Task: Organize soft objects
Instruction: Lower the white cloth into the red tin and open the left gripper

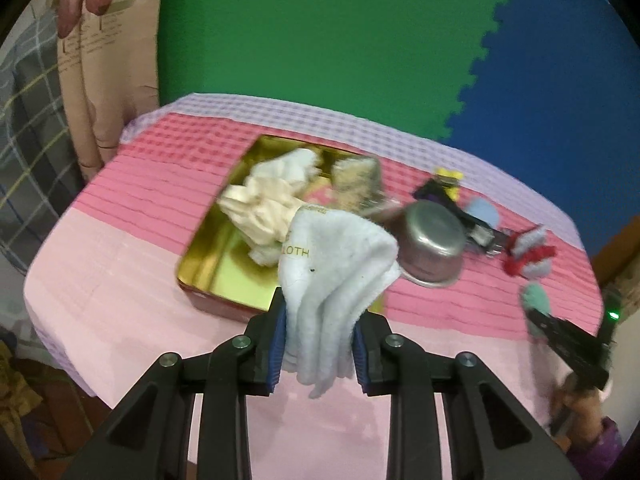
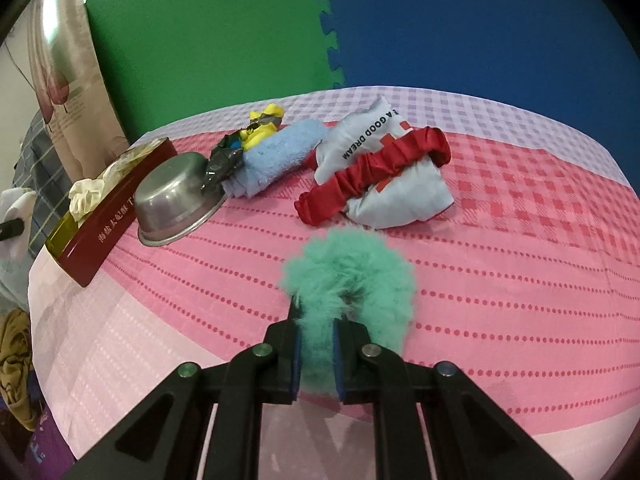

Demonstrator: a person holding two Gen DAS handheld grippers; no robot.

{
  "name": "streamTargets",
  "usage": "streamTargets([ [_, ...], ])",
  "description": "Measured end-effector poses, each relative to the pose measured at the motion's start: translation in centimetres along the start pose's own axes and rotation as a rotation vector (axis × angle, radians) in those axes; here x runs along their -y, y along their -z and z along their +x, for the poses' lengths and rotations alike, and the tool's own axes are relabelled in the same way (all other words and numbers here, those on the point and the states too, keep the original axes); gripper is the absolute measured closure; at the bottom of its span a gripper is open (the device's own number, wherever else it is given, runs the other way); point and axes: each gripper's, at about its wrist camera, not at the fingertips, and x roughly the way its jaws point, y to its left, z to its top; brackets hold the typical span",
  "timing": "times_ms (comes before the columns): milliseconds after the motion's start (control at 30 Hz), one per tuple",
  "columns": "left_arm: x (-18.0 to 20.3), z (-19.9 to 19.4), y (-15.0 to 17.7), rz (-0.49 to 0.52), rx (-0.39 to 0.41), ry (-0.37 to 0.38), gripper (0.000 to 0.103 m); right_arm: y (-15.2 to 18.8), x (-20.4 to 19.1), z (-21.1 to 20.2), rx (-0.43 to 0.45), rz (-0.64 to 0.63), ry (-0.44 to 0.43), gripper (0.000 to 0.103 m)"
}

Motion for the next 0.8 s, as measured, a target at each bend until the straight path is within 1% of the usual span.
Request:
streamTargets([
  [267, -2.8, 4.1, -2.4, -0.011, -0.042, -0.134, 0.077, 0.0, 0.0, 0.2, -0.007, -0.002, 0.001, 0.091],
  [367, -3.2, 5.4, -3.0, -0.016, -0.049, -0.148, 0.076, 0.0, 0.0, 0.2, -0.008, -0.002, 0.000, 0.091],
  [500, -3.8, 6.8, -3.6, -0.018, -0.050, -0.189, 0.074, 0.0, 0.1, 0.3, -0.010, -0.002, -0.002, 0.091],
  [533, -4.1, 7.1, -3.7, -0.029, -0.053, -0.192, 0.071, -0.1, 0.0, 0.3, -0.010, -0.002, -0.002, 0.091],
  [667, -5.1, 8.3, -3.7, -0.073, -0.063, -0.193, 0.067, 0.0, 0.0, 0.3, -0.012, -0.001, -0.003, 0.091],
  [700, -5.3, 8.4, -3.6, -0.078, -0.062, -0.193, 0.064, 0.0, 0.0, 0.3, -0.012, -0.001, -0.003, 0.091],
  [767, -5.5, 8.6, -3.4, -0.085, -0.055, -0.190, 0.055, 0.0, 0.0, 0.3, -0.012, 0.000, -0.003, 0.091],
  [800, -5.5, 8.6, -3.3, -0.084, -0.050, -0.191, 0.047, 0.0, 0.0, 0.3, -0.013, 0.000, -0.004, 0.091],
])
